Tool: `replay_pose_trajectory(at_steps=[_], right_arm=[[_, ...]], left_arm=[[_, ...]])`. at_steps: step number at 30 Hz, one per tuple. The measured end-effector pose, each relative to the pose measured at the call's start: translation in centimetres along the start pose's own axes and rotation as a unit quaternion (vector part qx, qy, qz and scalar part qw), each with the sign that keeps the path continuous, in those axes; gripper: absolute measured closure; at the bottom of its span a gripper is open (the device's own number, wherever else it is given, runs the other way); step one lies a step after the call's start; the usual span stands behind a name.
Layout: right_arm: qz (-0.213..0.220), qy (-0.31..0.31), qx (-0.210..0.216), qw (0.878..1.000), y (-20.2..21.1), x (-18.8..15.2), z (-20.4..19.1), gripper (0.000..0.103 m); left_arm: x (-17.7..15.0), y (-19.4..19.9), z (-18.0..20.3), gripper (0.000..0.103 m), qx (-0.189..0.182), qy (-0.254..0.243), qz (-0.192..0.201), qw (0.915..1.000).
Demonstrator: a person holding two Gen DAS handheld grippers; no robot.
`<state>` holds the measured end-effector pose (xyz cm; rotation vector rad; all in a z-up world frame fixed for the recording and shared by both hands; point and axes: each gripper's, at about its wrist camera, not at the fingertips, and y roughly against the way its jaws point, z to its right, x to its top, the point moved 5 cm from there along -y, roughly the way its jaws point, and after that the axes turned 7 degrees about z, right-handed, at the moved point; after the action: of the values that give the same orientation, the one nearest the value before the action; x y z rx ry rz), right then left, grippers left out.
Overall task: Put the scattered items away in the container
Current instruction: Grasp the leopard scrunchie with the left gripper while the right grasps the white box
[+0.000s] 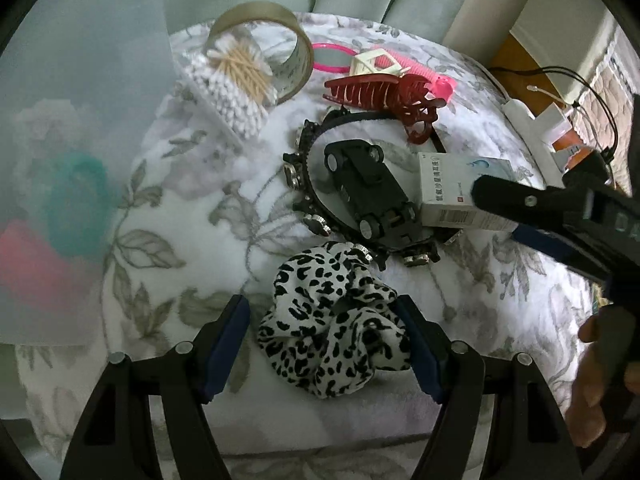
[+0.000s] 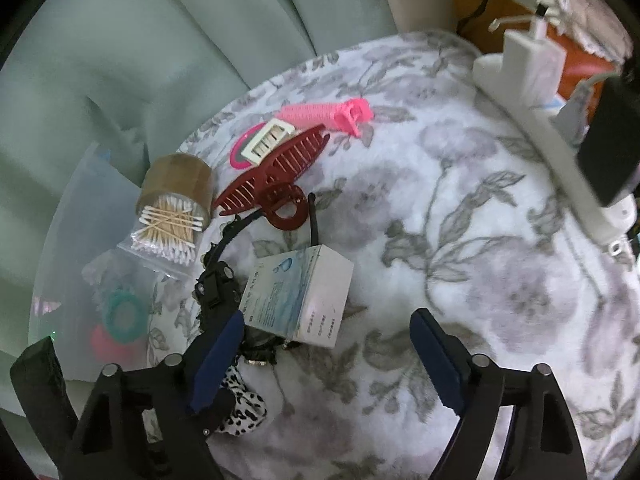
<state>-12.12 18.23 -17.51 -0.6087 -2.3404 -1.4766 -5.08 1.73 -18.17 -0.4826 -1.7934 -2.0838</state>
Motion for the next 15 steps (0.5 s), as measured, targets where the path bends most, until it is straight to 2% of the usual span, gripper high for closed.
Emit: replay_pose_trajectory(at_steps=[4, 5, 8, 11, 15], right_arm=[[-0.008, -0.008, 0.008, 1.000, -1.1, 0.0, -0.1, 0.024], [-0.008, -0.008, 0.011, 1.000, -1.3, 0.0, -0.2, 0.026], [-0.007, -0.008, 0.018, 1.000, -1.4, 0.2, -0.6, 0.037], [-0.001, -0.011, 0.021, 1.000, -1.2, 0.4, -1.0, 0.053], [0.008, -0.008, 0.024, 1.000, -0.3, 0.7, -1.5, 0.064]], left_arm=[[0.0, -0.1, 0.2, 0.031, -0.011, 0.002, -0.001, 0.9999], [0.0, 0.0, 0.3, 0.038, -0.016, 0.000, 0.000, 0.9999], [0.0, 0.2, 0.8, 0.050, -0.025, -0.010, 0.002, 0.9996], [0.0, 0.4, 1.0, 0.062, -0.035, -0.012, 0.004, 0.9993], [0.0, 0.9, 1.2, 0.076, -0.042, -0.013, 0.006, 0.9990]])
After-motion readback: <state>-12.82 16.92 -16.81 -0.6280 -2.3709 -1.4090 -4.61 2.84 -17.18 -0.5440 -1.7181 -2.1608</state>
